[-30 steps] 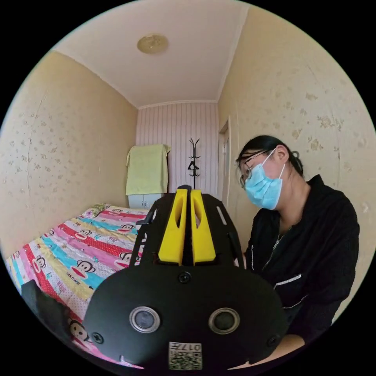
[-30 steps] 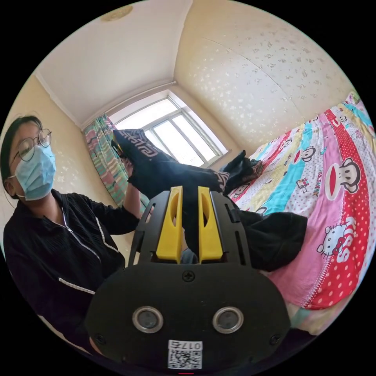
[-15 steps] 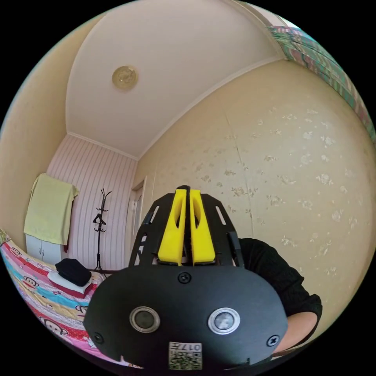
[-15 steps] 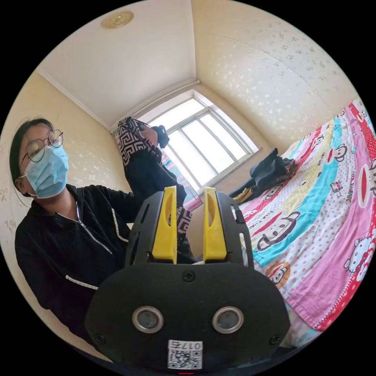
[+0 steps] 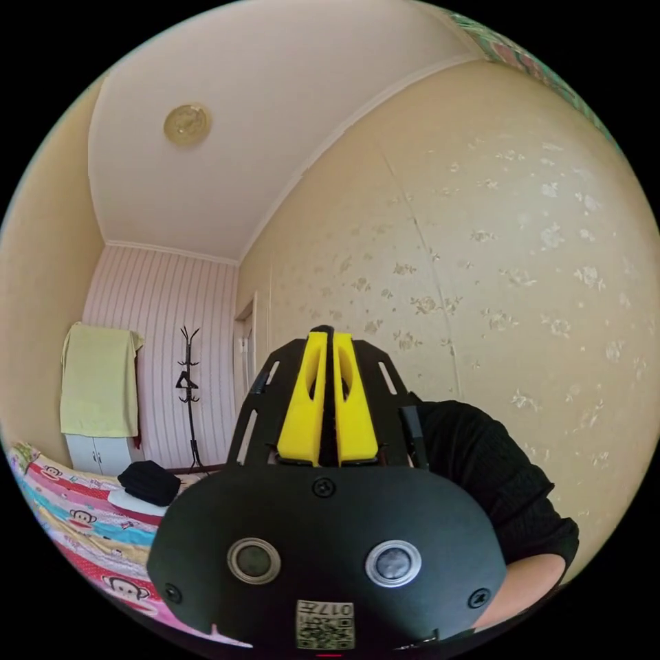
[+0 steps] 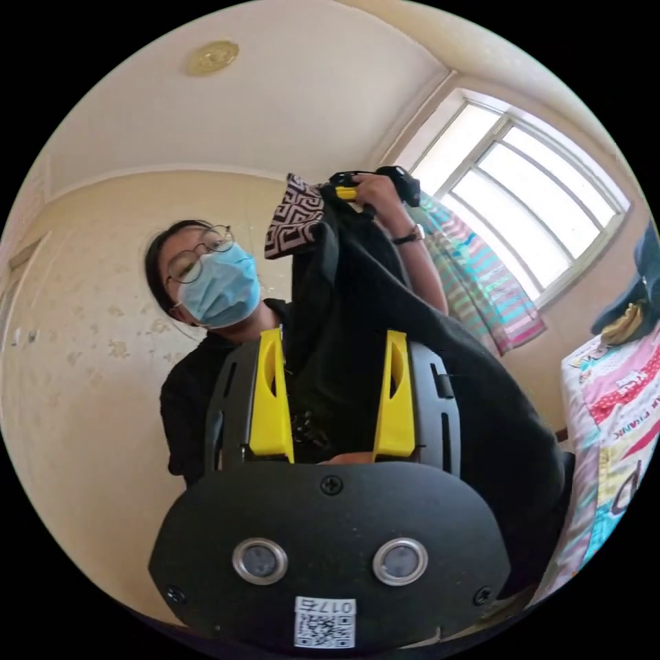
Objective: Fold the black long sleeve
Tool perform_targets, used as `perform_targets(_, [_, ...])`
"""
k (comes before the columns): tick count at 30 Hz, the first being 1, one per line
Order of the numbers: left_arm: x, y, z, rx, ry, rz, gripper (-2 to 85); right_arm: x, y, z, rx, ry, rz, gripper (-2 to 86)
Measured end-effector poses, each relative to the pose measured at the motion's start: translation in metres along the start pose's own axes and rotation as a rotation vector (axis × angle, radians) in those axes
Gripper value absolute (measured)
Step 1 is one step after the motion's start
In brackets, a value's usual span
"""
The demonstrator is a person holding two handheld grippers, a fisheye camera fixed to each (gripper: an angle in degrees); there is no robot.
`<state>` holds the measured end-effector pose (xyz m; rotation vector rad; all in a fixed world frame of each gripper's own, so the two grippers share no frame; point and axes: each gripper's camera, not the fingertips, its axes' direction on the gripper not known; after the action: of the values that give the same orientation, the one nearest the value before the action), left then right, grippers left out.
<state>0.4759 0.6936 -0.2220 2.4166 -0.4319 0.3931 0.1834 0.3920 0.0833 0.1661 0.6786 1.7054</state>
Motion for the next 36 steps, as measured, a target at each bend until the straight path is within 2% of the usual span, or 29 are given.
perform_targets(1, [0.004,0.005,-0.003,0.008,-0.016,-0.003,-0.9,0.002,0.000,-0.001,0.000,-0.051,-0.005,18.5])
perform_targets(3, [0.008,0.012,-0.007,0.019,-0.040,-0.018,-0.9,0.004,0.000,-0.003,0.030,-0.020,-0.023,18.2])
perform_targets(6, [0.012,0.024,-0.013,0.037,-0.096,-0.045,-0.9,0.011,-0.008,0.004,0.032,0.069,0.008,19.6])
perform_targets(9, [0.014,0.034,-0.012,0.021,-0.127,-0.054,-0.9,0.024,-0.022,0.023,0.015,0.239,0.025,19.7])
perform_targets(11, [0.016,0.038,-0.007,0.002,-0.127,-0.045,-0.9,0.041,-0.030,0.032,0.069,0.387,0.032,15.5])
perform_targets(14, [0.020,0.040,0.005,-0.022,-0.130,-0.034,-0.9,0.070,-0.032,0.029,0.152,0.357,0.041,7.6])
perform_targets(18, [0.024,0.041,0.014,-0.038,-0.160,-0.035,-0.9,0.103,-0.026,0.018,0.229,0.334,0.082,4.4])
perform_targets(23, [0.034,0.047,0.009,-0.033,-0.257,-0.044,-0.9,0.124,-0.027,0.016,0.233,0.481,0.089,3.0])
perform_targets(28, [0.057,0.054,-0.003,-0.080,-0.493,-0.068,-0.9,0.113,-0.053,0.023,0.206,0.748,0.046,2.5])
perform_targets(36, [0.092,0.032,-0.004,-0.256,-0.922,-0.169,-0.8,0.060,-0.187,0.093,-0.003,1.182,-0.119,2.0])
